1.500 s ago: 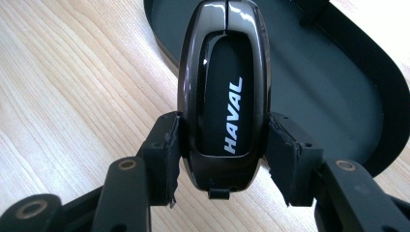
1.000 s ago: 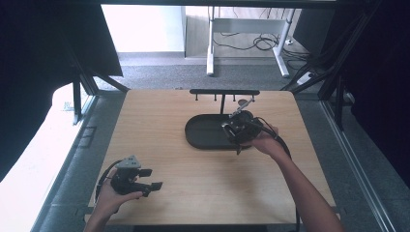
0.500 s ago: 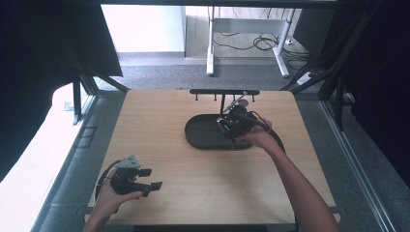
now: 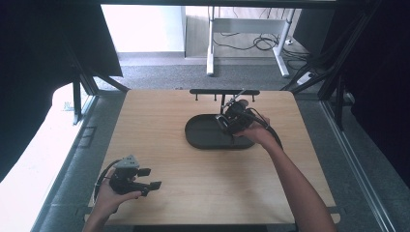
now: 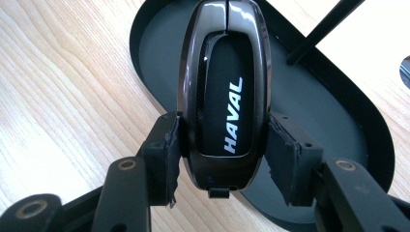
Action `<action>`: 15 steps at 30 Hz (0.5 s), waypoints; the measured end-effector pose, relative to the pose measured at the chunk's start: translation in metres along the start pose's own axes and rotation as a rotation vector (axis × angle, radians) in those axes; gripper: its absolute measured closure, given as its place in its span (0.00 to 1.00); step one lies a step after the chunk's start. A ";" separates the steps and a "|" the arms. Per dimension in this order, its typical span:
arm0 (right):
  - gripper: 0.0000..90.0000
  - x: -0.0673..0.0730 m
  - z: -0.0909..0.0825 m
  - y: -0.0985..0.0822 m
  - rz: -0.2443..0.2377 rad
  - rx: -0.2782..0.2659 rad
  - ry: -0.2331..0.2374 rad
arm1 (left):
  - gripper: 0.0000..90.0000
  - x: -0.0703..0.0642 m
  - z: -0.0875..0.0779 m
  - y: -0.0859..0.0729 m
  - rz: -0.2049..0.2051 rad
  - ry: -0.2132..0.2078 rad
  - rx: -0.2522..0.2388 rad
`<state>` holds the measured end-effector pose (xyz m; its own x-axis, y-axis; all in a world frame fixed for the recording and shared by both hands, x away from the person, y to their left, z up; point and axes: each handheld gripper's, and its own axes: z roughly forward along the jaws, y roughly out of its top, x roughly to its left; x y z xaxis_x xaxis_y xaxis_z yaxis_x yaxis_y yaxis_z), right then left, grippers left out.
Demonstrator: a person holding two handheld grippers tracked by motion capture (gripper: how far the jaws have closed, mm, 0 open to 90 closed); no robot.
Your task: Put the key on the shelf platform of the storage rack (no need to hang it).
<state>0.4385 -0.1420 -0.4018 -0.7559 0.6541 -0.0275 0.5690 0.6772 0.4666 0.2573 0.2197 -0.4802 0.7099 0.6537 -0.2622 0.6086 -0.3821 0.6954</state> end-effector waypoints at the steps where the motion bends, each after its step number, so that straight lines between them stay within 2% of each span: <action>1: 0.55 -0.001 0.000 0.000 0.002 -0.002 0.002 | 0.32 0.000 0.000 0.000 0.000 0.000 0.000; 10: 0.55 -0.009 0.002 0.001 0.019 -0.009 0.000 | 0.32 0.000 0.000 0.000 -0.003 0.001 -0.002; 15: 0.55 -0.015 0.004 0.008 0.028 -0.017 -0.008 | 0.32 0.000 -0.001 0.000 -0.001 0.002 -0.001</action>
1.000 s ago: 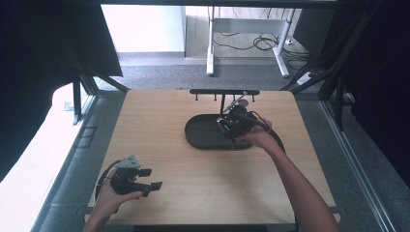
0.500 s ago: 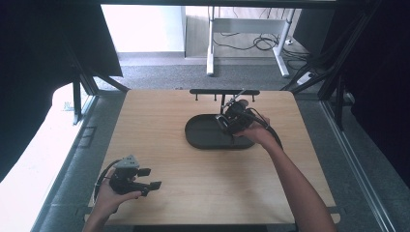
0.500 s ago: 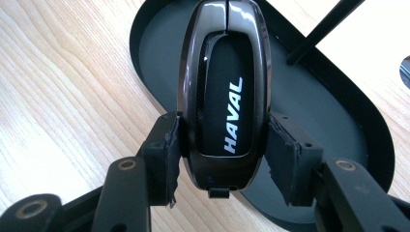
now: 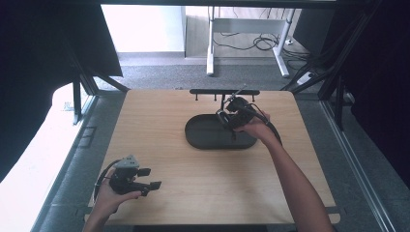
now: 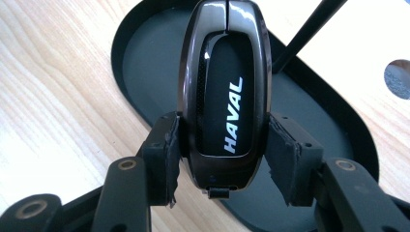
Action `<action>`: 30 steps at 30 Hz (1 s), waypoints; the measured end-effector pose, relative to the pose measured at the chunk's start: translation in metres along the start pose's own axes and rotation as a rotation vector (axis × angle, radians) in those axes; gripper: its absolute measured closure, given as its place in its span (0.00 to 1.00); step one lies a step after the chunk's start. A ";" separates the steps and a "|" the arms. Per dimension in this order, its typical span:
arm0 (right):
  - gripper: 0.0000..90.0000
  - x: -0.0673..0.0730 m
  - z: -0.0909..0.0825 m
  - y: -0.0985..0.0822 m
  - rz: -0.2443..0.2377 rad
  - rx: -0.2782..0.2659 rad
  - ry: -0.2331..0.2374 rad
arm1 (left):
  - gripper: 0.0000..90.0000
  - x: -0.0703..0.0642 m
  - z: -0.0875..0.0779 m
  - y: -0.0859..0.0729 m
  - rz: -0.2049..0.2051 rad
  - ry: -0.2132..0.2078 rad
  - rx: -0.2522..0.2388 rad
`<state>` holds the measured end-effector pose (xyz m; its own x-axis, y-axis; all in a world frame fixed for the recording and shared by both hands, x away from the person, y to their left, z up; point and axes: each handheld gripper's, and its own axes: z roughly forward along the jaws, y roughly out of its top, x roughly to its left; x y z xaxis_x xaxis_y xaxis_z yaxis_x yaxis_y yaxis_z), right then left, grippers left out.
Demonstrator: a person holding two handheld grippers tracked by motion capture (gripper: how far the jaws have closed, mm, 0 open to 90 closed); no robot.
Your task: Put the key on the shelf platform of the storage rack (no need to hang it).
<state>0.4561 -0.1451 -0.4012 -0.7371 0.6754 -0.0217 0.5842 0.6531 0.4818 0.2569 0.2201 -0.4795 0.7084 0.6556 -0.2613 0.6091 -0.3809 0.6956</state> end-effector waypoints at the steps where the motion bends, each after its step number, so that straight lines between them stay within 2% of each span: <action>1: 0.55 -0.001 0.000 0.002 0.001 0.001 -0.003 | 0.32 0.000 0.000 0.000 0.000 0.000 0.000; 9: 0.55 -0.011 0.011 0.006 0.012 -0.006 -0.018 | 0.32 0.001 -0.002 0.000 -0.002 0.002 -0.008; 20: 0.55 -0.008 0.034 0.006 0.006 0.022 -0.034 | 0.32 0.002 -0.004 0.000 0.005 0.006 -0.004; 30: 0.55 -0.009 0.048 0.002 0.017 0.025 -0.040 | 0.32 0.002 -0.003 -0.001 -0.003 0.005 -0.006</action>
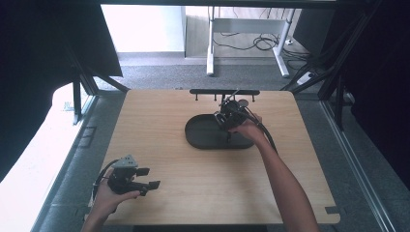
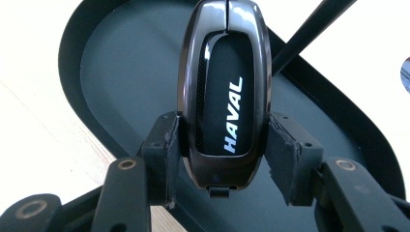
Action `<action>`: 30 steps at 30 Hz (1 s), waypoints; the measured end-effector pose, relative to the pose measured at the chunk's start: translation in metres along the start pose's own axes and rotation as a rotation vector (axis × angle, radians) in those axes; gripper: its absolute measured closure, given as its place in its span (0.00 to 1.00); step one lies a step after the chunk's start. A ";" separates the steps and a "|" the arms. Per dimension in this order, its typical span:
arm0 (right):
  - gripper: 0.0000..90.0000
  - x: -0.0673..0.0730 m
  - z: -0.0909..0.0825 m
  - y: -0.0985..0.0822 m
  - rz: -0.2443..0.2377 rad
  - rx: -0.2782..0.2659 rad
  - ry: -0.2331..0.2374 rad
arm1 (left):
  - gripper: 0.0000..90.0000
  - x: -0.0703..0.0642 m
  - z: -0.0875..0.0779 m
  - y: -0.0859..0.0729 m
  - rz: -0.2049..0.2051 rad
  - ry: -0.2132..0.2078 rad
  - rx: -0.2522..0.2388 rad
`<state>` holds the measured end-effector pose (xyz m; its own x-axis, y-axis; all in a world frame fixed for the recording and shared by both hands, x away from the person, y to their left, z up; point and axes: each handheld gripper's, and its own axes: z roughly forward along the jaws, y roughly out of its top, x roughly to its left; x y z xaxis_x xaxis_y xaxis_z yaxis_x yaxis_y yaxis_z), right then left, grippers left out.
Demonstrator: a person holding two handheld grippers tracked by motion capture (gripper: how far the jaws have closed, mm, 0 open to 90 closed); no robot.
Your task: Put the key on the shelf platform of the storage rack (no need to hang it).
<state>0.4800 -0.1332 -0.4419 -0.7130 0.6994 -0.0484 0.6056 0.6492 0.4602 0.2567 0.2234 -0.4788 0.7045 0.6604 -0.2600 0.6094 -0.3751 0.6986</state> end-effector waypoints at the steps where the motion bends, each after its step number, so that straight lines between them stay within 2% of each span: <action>1: 0.55 0.000 0.001 0.000 0.004 0.001 -0.002 | 0.32 0.000 0.000 0.000 -0.001 0.000 -0.002; 11: 0.55 0.000 0.008 -0.006 0.016 0.004 -0.002 | 0.32 0.000 0.001 0.000 0.000 -0.001 0.001; 18: 0.55 0.002 0.016 -0.011 0.007 0.001 -0.007 | 0.32 0.000 0.001 0.000 0.001 -0.001 0.003; 30: 0.55 0.006 0.030 -0.019 0.003 0.029 -0.007 | 0.32 0.000 0.003 0.000 0.002 -0.003 0.008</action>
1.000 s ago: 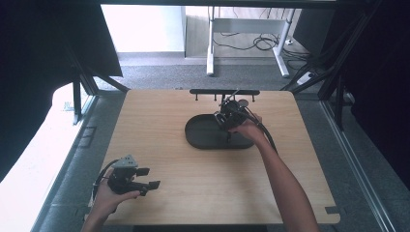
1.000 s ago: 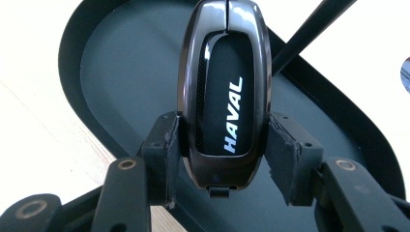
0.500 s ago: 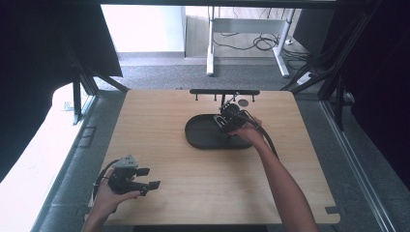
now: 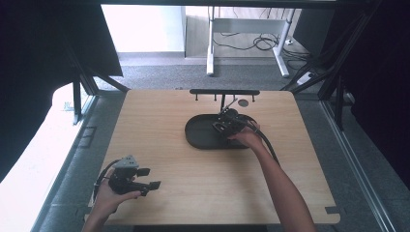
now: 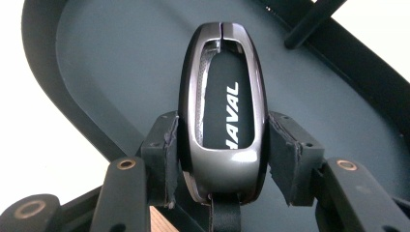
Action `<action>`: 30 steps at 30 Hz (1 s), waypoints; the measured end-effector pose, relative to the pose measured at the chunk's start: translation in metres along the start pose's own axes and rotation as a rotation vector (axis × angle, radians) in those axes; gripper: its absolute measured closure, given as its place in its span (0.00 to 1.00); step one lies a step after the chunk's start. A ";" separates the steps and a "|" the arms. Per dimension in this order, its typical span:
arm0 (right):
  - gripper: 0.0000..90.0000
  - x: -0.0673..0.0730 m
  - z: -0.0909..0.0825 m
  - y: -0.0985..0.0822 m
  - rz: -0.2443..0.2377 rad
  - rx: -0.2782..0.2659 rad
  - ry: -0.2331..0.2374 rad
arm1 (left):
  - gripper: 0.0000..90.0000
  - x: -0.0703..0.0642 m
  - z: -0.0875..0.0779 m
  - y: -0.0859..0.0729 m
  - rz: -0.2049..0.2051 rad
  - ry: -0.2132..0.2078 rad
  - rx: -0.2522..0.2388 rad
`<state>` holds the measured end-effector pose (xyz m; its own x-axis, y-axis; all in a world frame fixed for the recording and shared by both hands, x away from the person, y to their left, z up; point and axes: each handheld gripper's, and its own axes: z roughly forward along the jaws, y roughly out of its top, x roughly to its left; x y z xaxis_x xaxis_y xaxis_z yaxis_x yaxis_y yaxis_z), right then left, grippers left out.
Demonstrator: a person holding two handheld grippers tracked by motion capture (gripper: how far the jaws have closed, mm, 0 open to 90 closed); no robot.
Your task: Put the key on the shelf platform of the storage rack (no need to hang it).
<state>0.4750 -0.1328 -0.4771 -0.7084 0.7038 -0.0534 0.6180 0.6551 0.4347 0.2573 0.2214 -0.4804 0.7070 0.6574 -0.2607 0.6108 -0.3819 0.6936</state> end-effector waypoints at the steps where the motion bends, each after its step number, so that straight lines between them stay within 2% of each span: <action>1: 0.55 0.000 0.001 0.000 0.003 0.004 0.002 | 0.32 0.000 0.000 0.000 0.000 0.000 0.000; 8: 0.56 0.002 0.003 -0.001 -0.003 0.009 0.005 | 0.32 0.000 0.000 0.000 0.002 0.001 -0.002; 11: 0.63 0.001 -0.002 0.000 0.001 -0.006 -0.005 | 0.32 0.000 0.000 0.000 0.001 -0.001 -0.001; 16: 0.60 0.000 -0.006 -0.001 -0.006 -0.013 -0.004 | 0.32 0.000 -0.001 0.000 0.001 0.002 -0.002; 18: 0.59 -0.001 -0.012 -0.002 0.002 -0.039 0.021 | 0.32 0.000 -0.001 0.000 0.001 0.001 -0.002; 22: 0.57 -0.001 -0.019 -0.002 -0.002 -0.057 0.025 | 0.32 0.000 -0.001 0.000 0.003 0.000 0.000; 30: 0.56 -0.001 -0.046 -0.011 -0.007 -0.122 0.036 | 0.32 0.001 -0.002 0.000 0.003 0.000 -0.004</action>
<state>0.4530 -0.1535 -0.4405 -0.7259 0.6873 -0.0253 0.5686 0.6203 0.5403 0.2570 0.2230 -0.4791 0.7089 0.6562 -0.2585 0.6072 -0.3814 0.6970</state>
